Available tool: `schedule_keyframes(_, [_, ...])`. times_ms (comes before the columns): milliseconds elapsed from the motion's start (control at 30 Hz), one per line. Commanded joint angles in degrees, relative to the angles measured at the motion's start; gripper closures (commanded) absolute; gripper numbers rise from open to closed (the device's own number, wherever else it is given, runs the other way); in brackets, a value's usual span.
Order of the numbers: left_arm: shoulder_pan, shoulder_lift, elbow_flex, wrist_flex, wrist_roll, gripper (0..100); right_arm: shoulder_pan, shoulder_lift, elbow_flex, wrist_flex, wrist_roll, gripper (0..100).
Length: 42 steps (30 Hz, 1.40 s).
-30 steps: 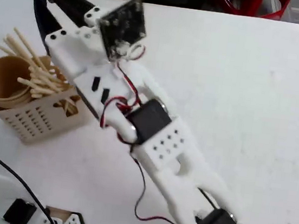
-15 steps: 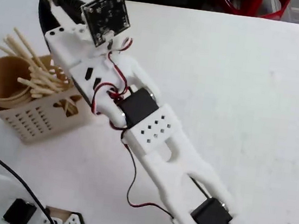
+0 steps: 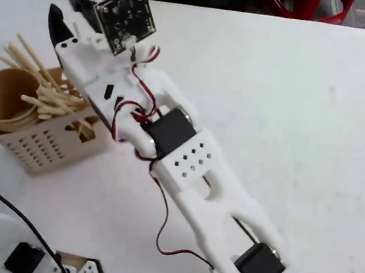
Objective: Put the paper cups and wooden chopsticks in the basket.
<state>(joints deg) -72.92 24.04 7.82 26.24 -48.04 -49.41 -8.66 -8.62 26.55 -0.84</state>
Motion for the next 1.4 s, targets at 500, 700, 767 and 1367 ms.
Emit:
schedule_keyframes(500, [12.35,-59.12,11.43,41.49,3.34,87,8.57,-42.15,12.22,51.65,16.88,98.1])
schedule_keyframes(700, [21.41,-88.75,34.81,42.55,3.43,87,28.97,-62.55,32.7,52.35,17.41,98.1])
schedule_keyframes(767, [22.64,-98.77,40.7,42.81,3.52,87,34.59,-69.32,39.56,52.62,17.41,98.1])
schedule_keyframes(1367, [34.24,-128.66,54.07,55.82,20.92,87,56.31,-94.11,75.87,52.53,27.16,98.1])
